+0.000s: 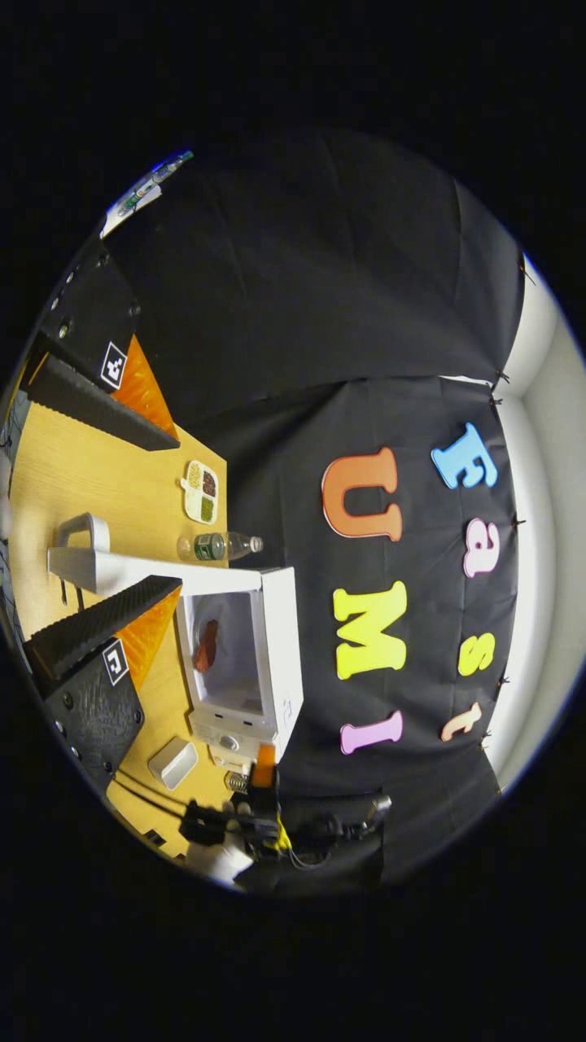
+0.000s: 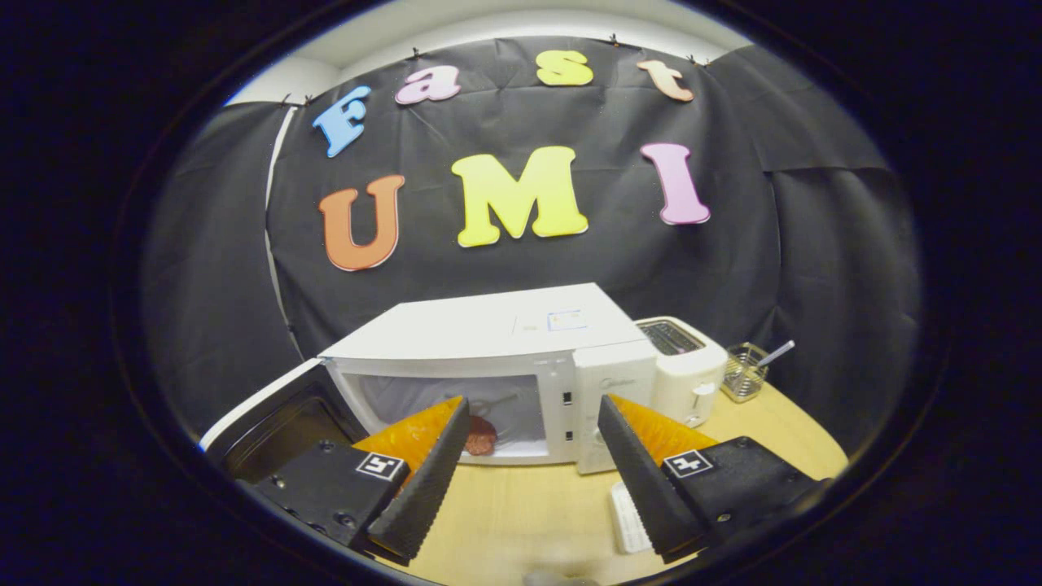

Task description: Open the microwave oven with the left hand, put the food in, and close the microwave oven.

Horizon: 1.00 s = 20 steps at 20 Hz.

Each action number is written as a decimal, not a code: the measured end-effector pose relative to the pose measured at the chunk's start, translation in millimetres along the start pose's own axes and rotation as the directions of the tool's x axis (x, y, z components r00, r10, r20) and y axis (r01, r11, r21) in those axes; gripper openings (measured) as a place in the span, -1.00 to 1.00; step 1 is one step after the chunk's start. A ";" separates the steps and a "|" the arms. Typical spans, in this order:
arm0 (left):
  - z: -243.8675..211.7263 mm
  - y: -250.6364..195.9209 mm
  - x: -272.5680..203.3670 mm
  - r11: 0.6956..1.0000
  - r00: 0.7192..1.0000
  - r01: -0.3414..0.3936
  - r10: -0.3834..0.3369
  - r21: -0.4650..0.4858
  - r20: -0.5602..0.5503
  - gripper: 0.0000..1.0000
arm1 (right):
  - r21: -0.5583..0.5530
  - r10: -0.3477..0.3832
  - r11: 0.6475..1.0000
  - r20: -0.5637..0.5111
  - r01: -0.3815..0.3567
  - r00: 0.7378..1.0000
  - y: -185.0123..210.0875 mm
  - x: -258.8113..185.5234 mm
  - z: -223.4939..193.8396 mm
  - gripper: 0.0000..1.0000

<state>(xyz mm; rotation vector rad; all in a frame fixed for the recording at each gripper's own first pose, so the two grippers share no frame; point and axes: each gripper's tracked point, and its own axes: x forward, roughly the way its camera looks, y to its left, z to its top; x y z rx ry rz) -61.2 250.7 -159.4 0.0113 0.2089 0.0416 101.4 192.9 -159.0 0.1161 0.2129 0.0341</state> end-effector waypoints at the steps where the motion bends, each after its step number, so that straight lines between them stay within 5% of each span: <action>1: -5.2 8.5 2.2 1.000 1.000 -0.016 0.016 -0.009 -0.008 0.91 | -0.019 -0.008 1.000 -0.001 0.008 1.000 -12.5 -16.5 3.7 1.00; 2: -9.3 16.4 4.7 0.999 0.999 -0.034 0.034 -0.006 -0.006 0.91 | -0.026 -0.016 1.000 -0.010 0.016 1.000 -24.4 -31.2 6.4 0.80; 3: -13.2 24.0 6.7 0.999 0.999 -0.052 0.052 0.003 -0.009 0.91 | -0.023 -0.022 0.999 -0.015 0.021 1.000 -35.3 -46.4 8.0 1.00; 5: -24.3 35.9 10.7 0.996 0.996 -0.085 0.085 0.030 -0.015 0.91 | -0.033 -0.025 0.999 -0.036 0.024 0.999 -47.5 -70.8 9.4 1.00; 6: -31.5 39.4 12.5 0.995 0.995 -0.093 0.093 0.035 -0.022 0.91 | -0.054 -0.037 0.998 -0.038 0.035 0.999 -54.6 -81.5 10.5 0.80; 7: -40.6 38.9 13.7 0.996 0.995 -0.086 0.087 0.034 -0.039 0.77 | -0.074 -0.045 0.996 -0.042 0.042 0.998 -60.1 -92.2 11.6 1.00; 9: -57.8 32.0 17.7 0.999 0.996 -0.052 0.053 0.008 -0.077 0.88 | -0.088 -0.061 0.994 -0.043 0.057 0.997 -70.2 -110.2 16.5 1.00; 10: -62.4 29.8 19.6 0.999 0.996 -0.041 0.040 -0.010 -0.079 0.80 | -0.087 -0.062 0.995 -0.051 0.058 0.997 -72.1 -117.8 16.0 0.80; 11: -68.8 28.2 23.1 0.999 0.996 -0.032 0.030 -0.024 -0.089 0.74 | -0.087 -0.059 0.995 -0.060 0.054 0.996 -71.6 -122.6 14.3 1.00; 12: -76.4 30.4 26.0 0.999 0.993 -0.043 0.040 -0.026 -0.107 0.55 | -0.091 -0.060 0.994 -0.073 0.053 0.996 -72.5 -126.5 11.4 1.00; 13: -82.5 37.0 27.0 0.998 0.992 -0.068 0.065 -0.020 -0.110 0.14 | -0.095 -0.065 0.994 -0.084 0.057 0.994 -76.0 -130.5 7.9 1.00; 14: -89.5 38.8 29.8 0.997 0.991 -0.076 0.073 -0.020 -0.116 -0.50 | -0.090 -0.070 0.994 -0.090 0.062 0.993 -78.8 -134.0 6.4 1.00; 15: -97.2 39.2 31.9 0.996 0.989 -0.083 0.081 -0.017 -0.126 -0.78 | -0.082 -0.073 0.995 -0.098 0.065 0.993 -80.5 -136.3 4.9 1.00; 16: -103.8 38.1 34.6 0.996 0.988 -0.086 0.082 -0.021 -0.131 -0.97 | -0.080 -0.077 0.994 -0.102 0.068 0.992 -82.4 -137.2 4.8 1.00; 20: -115.6 28.4 42.1 0.999 0.989 -0.050 0.047 -0.019 -0.143 -1.00 | -0.078 -0.093 0.993 -0.104 0.085 0.990 -92.2 -140.4 5.6 1.00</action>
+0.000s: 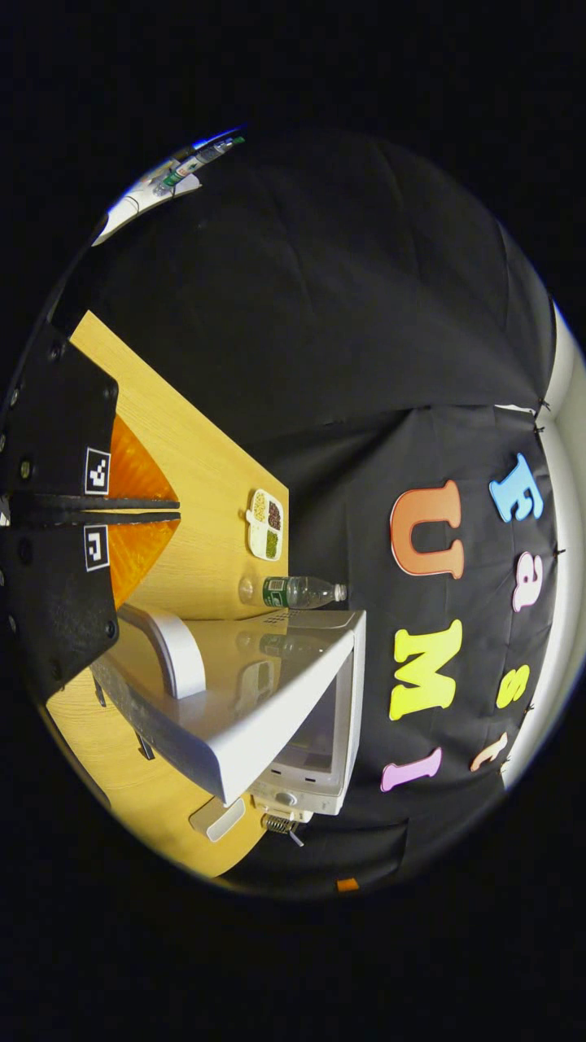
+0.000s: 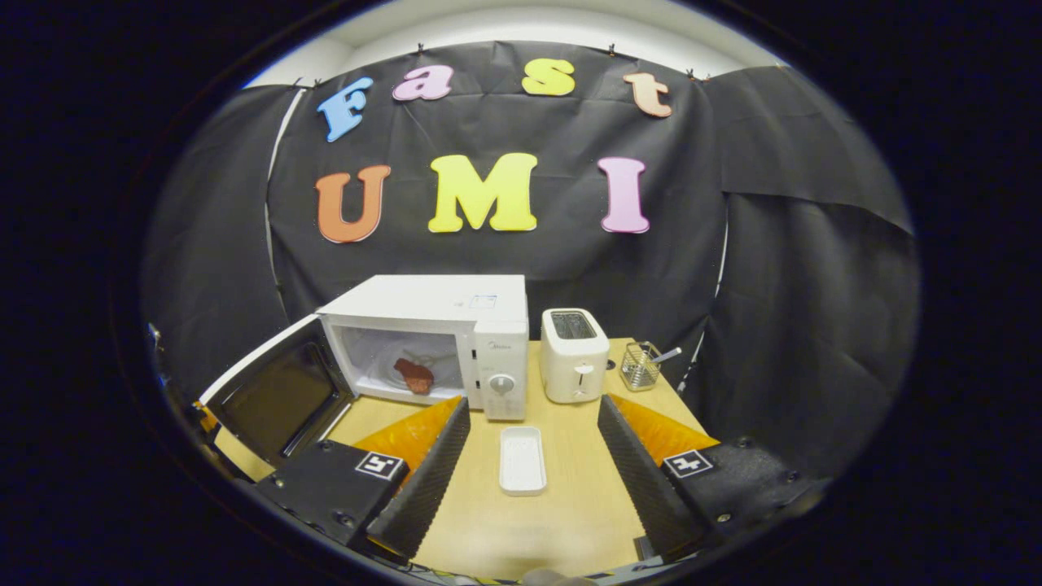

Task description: Open the microwave oven with the left hand, put the food in, and close the microwave oven.

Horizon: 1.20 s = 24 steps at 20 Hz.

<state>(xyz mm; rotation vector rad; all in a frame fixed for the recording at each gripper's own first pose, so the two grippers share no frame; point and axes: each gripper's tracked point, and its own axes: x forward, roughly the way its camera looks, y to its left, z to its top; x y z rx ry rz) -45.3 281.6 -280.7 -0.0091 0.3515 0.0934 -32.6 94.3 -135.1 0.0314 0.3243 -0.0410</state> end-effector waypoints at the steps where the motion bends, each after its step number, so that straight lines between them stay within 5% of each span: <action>1: -0.2 -7.0 2.0 1.000 1.000 0.022 -0.022 -0.003 0.001 -1.00 | 0.008 -0.003 1.000 -0.005 0.003 1.000 -1.1 0.5 0.1 1.00; 2: 3.1 -12.5 2.2 0.999 0.999 0.037 -0.037 0.001 0.007 -1.00 | 0.016 -0.002 1.000 -0.007 0.002 1.000 -1.4 0.5 0.2 0.82; 3: 4.6 -13.8 3.6 0.999 0.999 0.029 -0.030 0.017 0.012 -1.00 | 0.023 -0.001 1.000 -0.007 0.001 1.000 -1.7 0.0 0.0 1.00; 7: -0.8 -36.4 -1.4 0.997 0.997 0.071 -0.071 0.001 -0.005 -1.00 | 0.033 0.003 0.999 -0.017 -0.002 1.000 -5.0 -1.2 -4.7 1.00; 8: 1.0 -46.4 -4.2 0.997 0.997 0.082 -0.082 0.001 0.002 -1.00 | 0.038 0.005 0.999 -0.020 -0.004 1.000 -7.7 -1.6 -5.9 0.82; 9: 1.0 -57.2 -7.5 0.996 0.996 0.094 -0.094 0.001 0.004 -1.00 | 0.043 0.003 0.999 -0.023 -0.002 1.000 -9.7 -1.9 -5.9 1.00; 12: 0.8 -98.5 -15.4 0.989 0.989 0.145 -0.145 -0.018 0.006 -1.00 | 0.049 -0.003 0.999 -0.029 0.005 1.000 -18.9 -1.5 -7.4 1.00; 13: 4.4 -113.4 -16.6 0.987 0.987 0.160 -0.160 -0.009 0.014 -1.00 | 0.050 -0.003 0.999 -0.032 0.004 0.999 -21.7 -0.8 -7.6 0.82; 14: 5.8 -128.6 -15.0 0.984 0.984 0.179 -0.179 -0.008 0.018 -0.81 | 0.049 -0.002 0.999 -0.033 0.003 0.999 -23.9 -0.1 -7.6 1.00; 15: 8.5 -144.4 -15.6 0.980 0.979 0.201 -0.201 -0.005 0.026 -1.00 | 0.050 -0.002 0.999 -0.033 0.003 0.999 -26.7 -0.2 -7.7 1.00; 23: 25.9 -253.4 -5.5 0.936 0.935 0.350 -0.351 0.019 0.047 -1.00 | 0.075 -0.026 0.997 -0.038 0.028 0.999 -64.0 4.7 -4.1 1.00; 24: 28.5 -265.4 -3.6 0.930 0.929 0.365 -0.366 0.030 0.049 -0.80 | 0.078 -0.032 0.996 -0.040 0.035 0.999 -71.0 4.7 -5.7 1.00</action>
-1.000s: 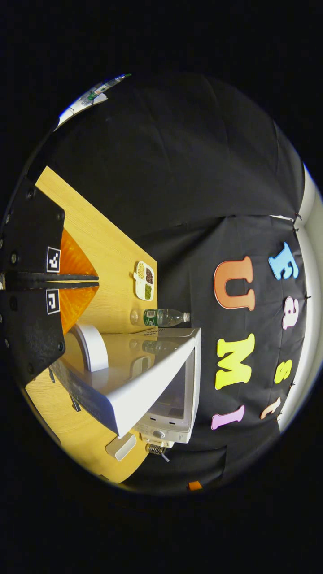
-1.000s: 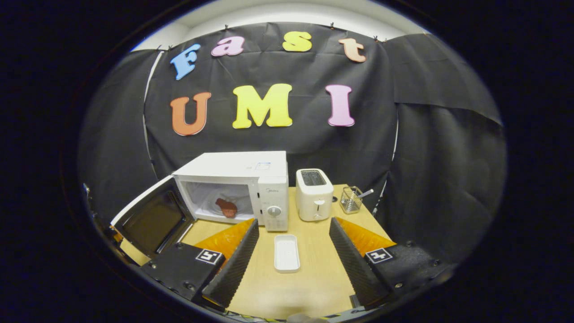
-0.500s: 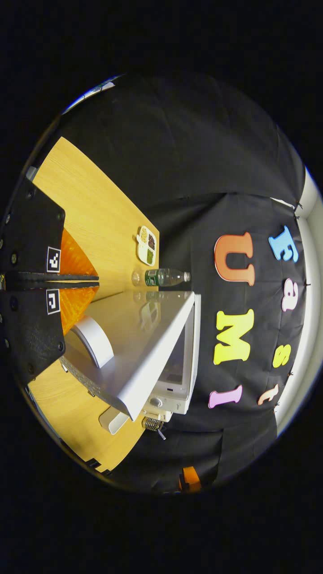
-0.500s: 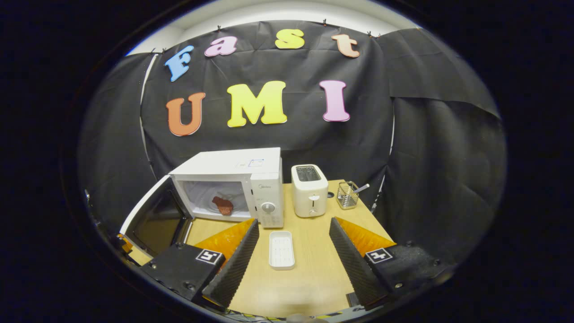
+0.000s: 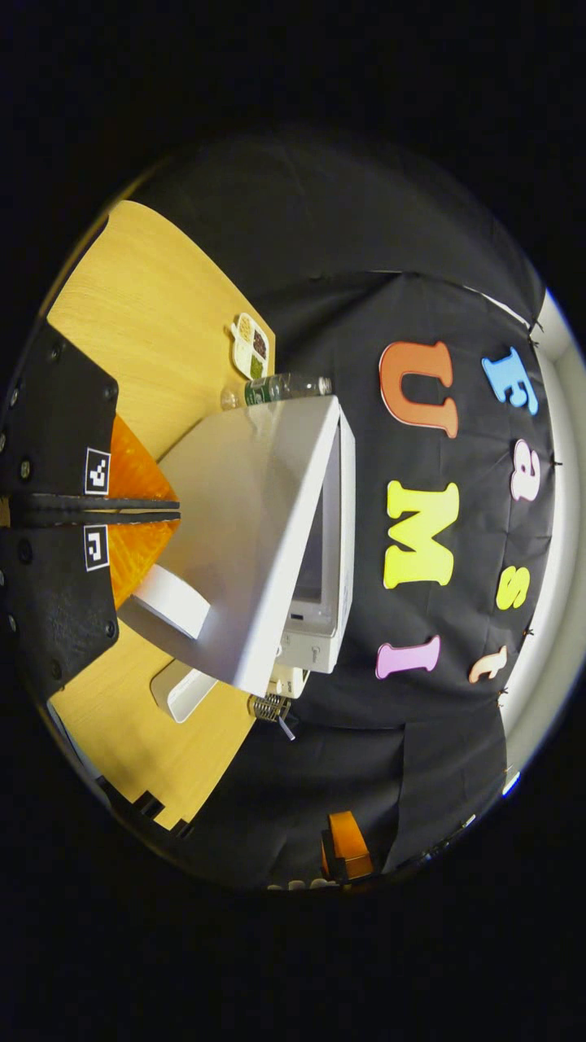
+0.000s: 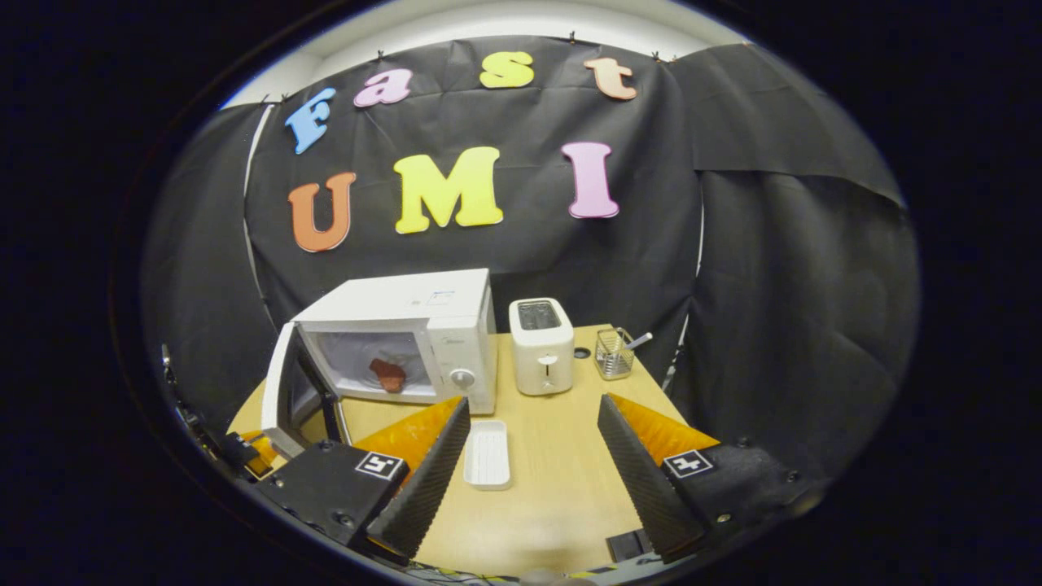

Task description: Open the microwave oven with the left hand, put the food in, and close the microwave oven.

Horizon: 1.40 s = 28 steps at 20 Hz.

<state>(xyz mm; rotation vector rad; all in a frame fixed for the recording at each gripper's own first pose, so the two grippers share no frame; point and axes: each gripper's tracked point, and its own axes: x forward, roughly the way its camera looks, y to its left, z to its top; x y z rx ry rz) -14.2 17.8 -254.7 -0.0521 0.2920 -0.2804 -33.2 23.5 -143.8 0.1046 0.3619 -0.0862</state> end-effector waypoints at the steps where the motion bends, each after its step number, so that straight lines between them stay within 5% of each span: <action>1: 0.1 -7.3 7.3 1.000 1.000 0.015 -0.015 0.007 -0.003 -1.00 | 0.004 -0.009 1.000 -0.001 0.009 1.000 -5.6 0.9 0.0 0.82; 2: 1.1 -14.8 14.9 0.999 0.999 0.032 -0.032 0.012 -0.005 -1.00 | 0.006 -0.018 1.000 -0.001 0.018 1.000 -12.2 3.0 1.8 1.00; 4: 2.6 -30.5 30.5 0.998 0.998 0.062 -0.062 0.023 -0.011 -1.00 | 0.015 -0.041 0.999 -0.010 0.041 0.999 -26.5 8.5 0.3 1.00; 5: 3.9 -37.7 36.6 0.997 0.997 0.073 -0.073 0.028 -0.010 -1.00 | 0.025 -0.048 0.998 -0.016 0.049 0.999 -33.9 11.9 -0.3 0.80; 6: 5.2 -44.4 44.2 0.996 0.996 0.085 -0.085 0.033 -0.011 -1.00 | 0.033 -0.058 0.998 -0.021 0.059 0.998 -39.1 14.6 0.9 1.00; 13: 17.6 -78.7 103.8 0.989 0.991 0.137 -0.137 0.055 -0.007 -1.00 | 0.034 -0.099 0.994 -0.018 0.099 0.995 -61.2 32.1 6.8 1.00; 28: 47.5 -96.5 208.2 0.996 0.996 0.079 -0.081 0.046 0.037 -1.00 | 0.053 -0.131 0.990 -0.055 0.134 0.990 -82.3 65.6 8.5 1.00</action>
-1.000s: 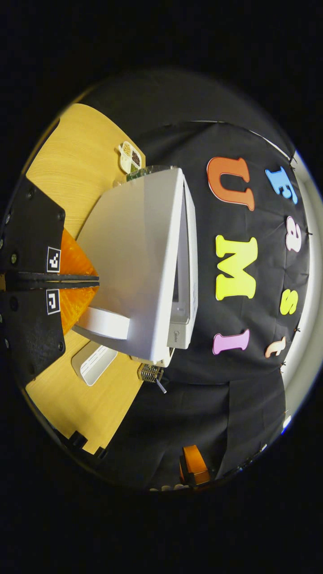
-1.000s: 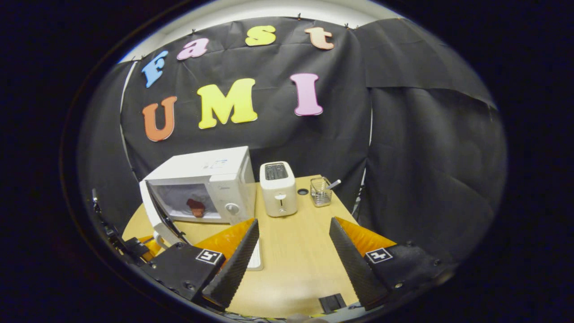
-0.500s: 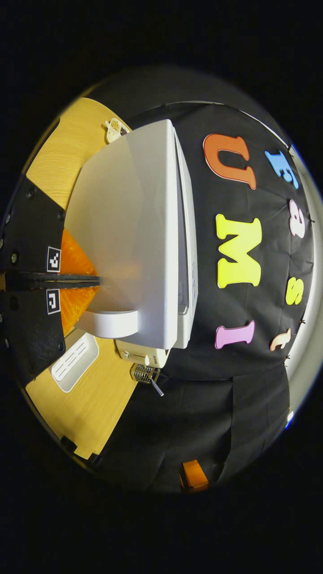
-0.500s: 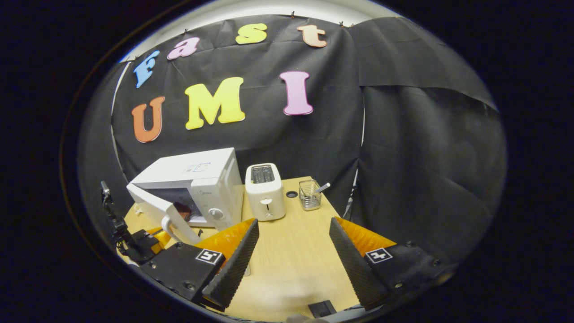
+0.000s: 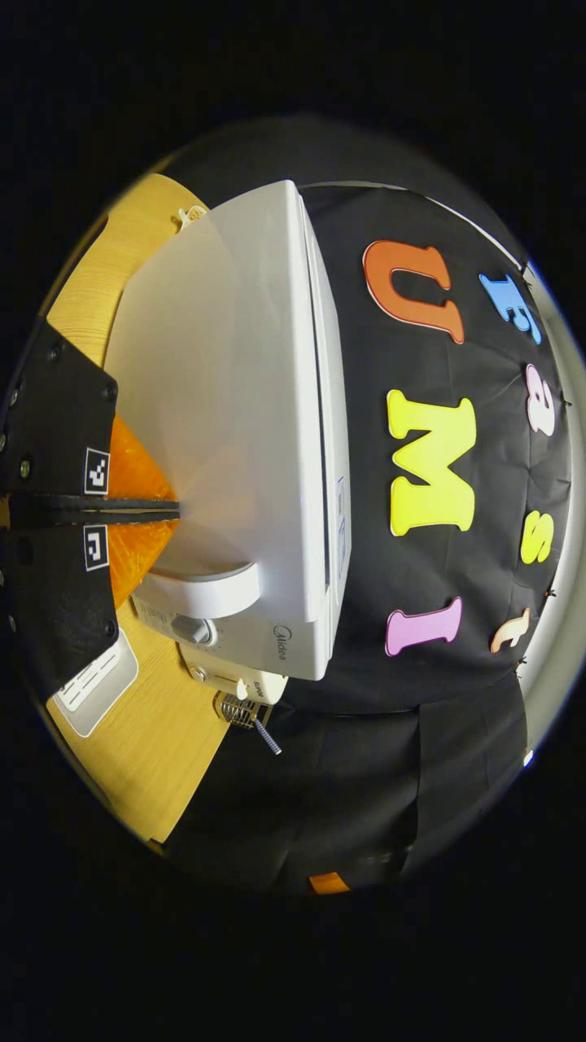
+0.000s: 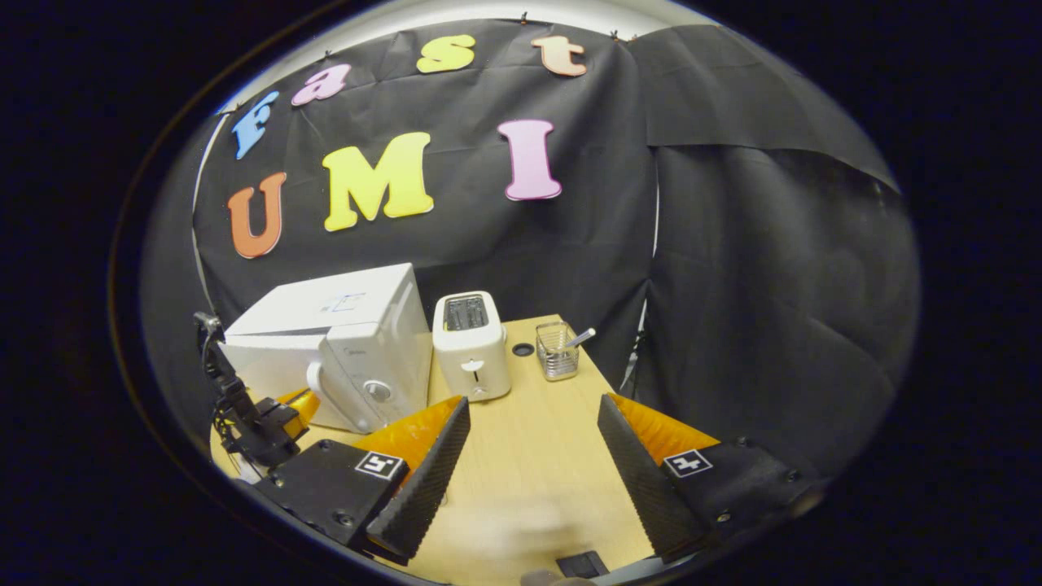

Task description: Open the microwave oven with the left hand, put the food in, and close the microwave oven.

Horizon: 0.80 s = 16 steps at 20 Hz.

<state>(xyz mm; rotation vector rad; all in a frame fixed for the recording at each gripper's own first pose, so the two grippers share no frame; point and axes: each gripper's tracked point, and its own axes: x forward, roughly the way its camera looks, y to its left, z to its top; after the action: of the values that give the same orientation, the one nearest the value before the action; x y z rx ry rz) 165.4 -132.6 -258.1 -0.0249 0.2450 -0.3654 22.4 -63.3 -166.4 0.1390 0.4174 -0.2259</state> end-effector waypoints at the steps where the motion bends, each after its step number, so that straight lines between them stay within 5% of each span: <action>1: -1.3 0.1 2.9 1.000 1.000 -0.003 0.003 -0.010 -0.007 -1.00 | 0.001 0.003 1.000 -0.005 -0.003 1.000 -0.1 1.5 -0.8 1.00; 3: -1.1 0.3 3.1 1.000 1.000 -0.007 0.007 -0.011 -0.003 -1.00 | 0.005 0.008 1.000 -0.006 -0.008 1.000 -1.6 2.1 -0.9 1.00; 4: -1.5 0.3 4.0 1.000 1.000 -0.009 0.009 0.003 0.000 -1.00 | 0.007 0.007 1.000 -0.007 -0.007 1.000 -3.9 2.4 -0.6 0.82; 5: -2.2 -1.3 5.1 1.000 1.000 -0.006 0.006 0.005 -0.001 -1.00 | 0.008 0.009 1.000 -0.010 -0.009 1.000 -5.8 1.9 -1.6 1.00; 16: 0.2 4.2 13.5 0.998 0.998 -0.060 0.060 0.000 -0.004 -1.00 | 0.004 0.033 0.999 -0.006 -0.033 0.999 -0.6 -0.2 0.7 1.00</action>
<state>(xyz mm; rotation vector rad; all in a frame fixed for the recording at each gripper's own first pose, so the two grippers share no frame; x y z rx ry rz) 179.2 -133.5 -261.3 -0.0167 0.2494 -0.3061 22.4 -64.0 -165.8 0.1504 0.4209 -0.1943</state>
